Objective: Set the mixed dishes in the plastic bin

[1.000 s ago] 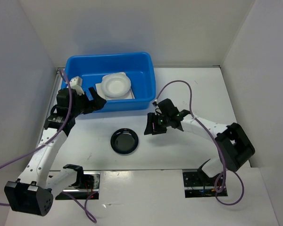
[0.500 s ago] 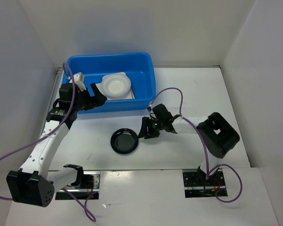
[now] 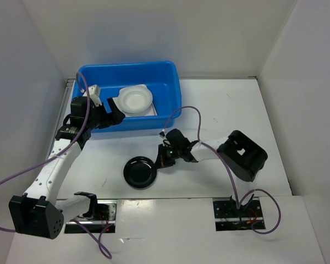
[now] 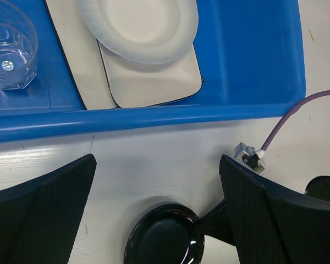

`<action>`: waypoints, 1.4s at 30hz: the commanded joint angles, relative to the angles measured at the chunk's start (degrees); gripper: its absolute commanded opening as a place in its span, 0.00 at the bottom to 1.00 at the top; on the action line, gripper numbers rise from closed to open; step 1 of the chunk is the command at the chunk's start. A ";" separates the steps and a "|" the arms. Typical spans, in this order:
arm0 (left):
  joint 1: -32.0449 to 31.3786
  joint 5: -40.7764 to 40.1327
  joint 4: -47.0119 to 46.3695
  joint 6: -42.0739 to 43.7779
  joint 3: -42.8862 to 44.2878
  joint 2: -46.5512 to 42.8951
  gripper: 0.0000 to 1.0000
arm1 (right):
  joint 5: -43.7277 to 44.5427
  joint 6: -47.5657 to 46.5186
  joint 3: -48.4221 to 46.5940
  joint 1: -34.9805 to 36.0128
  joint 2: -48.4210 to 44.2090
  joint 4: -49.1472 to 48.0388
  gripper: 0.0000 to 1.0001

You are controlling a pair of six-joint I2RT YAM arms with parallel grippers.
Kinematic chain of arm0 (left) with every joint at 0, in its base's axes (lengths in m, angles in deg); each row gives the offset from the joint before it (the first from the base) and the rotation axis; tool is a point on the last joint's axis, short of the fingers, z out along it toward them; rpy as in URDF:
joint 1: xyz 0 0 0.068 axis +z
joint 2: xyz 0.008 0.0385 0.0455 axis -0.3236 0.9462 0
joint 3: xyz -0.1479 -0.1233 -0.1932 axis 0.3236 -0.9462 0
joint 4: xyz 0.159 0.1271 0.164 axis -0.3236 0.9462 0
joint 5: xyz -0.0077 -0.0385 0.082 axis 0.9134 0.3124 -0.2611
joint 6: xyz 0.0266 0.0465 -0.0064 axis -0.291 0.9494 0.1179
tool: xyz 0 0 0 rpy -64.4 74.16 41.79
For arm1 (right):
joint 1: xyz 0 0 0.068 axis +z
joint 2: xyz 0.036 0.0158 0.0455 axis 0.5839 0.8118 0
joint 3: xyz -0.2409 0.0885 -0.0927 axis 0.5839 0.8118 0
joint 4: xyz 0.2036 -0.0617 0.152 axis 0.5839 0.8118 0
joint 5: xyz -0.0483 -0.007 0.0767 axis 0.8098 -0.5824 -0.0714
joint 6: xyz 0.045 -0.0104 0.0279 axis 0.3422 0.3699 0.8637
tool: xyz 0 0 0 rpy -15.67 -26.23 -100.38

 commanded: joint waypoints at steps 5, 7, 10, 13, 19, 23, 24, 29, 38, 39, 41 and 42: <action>0.33 0.69 -1.89 1.68 0.84 -0.40 1.00 | 8.13 -2.72 3.83 0.78 -23.60 21.55 0.00; 0.33 0.08 -1.89 1.68 0.84 -0.93 1.00 | 9.09 -2.72 3.83 0.78 -34.20 27.79 0.00; 0.33 -3.51 -1.10 1.68 1.36 -1.98 1.00 | 9.10 -1.49 -0.20 -1.84 -42.50 33.59 0.00; 0.33 -12.47 1.54 0.37 1.98 -3.21 1.00 | 9.10 -1.49 -6.43 -9.39 -46.13 36.50 0.00; 0.33 -17.24 2.60 -0.16 2.51 -6.20 1.00 | 11.19 -7.36 -21.54 -16.18 -33.67 33.62 0.00; 0.33 -15.40 2.07 -0.69 2.51 -6.73 1.00 | 17.53 -12.28 -34.45 -16.71 -23.04 33.08 0.00; 0.33 -15.39 2.07 -0.69 1.90 -6.73 1.00 | 19.02 -13.17 -36.40 -16.71 -20.93 33.08 0.00; 0.33 -14.87 1.54 -0.69 1.89 -7.34 1.00 | 22.45 -17.65 -47.82 -16.71 -8.18 33.08 0.00; 0.33 -14.87 1.54 -0.69 1.37 -7.34 1.00 | 25.54 -20.38 -60.31 -17.24 6.94 34.40 0.00; 0.33 -14.87 1.54 -0.69 1.37 -7.34 1.00 | 25.54 -20.38 -61.63 -17.24 10.00 35.27 0.00; 0.33 -14.87 1.54 -0.69 1.37 -7.34 1.00 | 25.54 -20.38 -65.14 -17.24 13.09 36.42 0.00; 0.33 -14.87 1.54 -0.69 1.37 -7.34 1.00 | 25.54 -19.77 -65.16 -17.24 15.11 36.42 0.00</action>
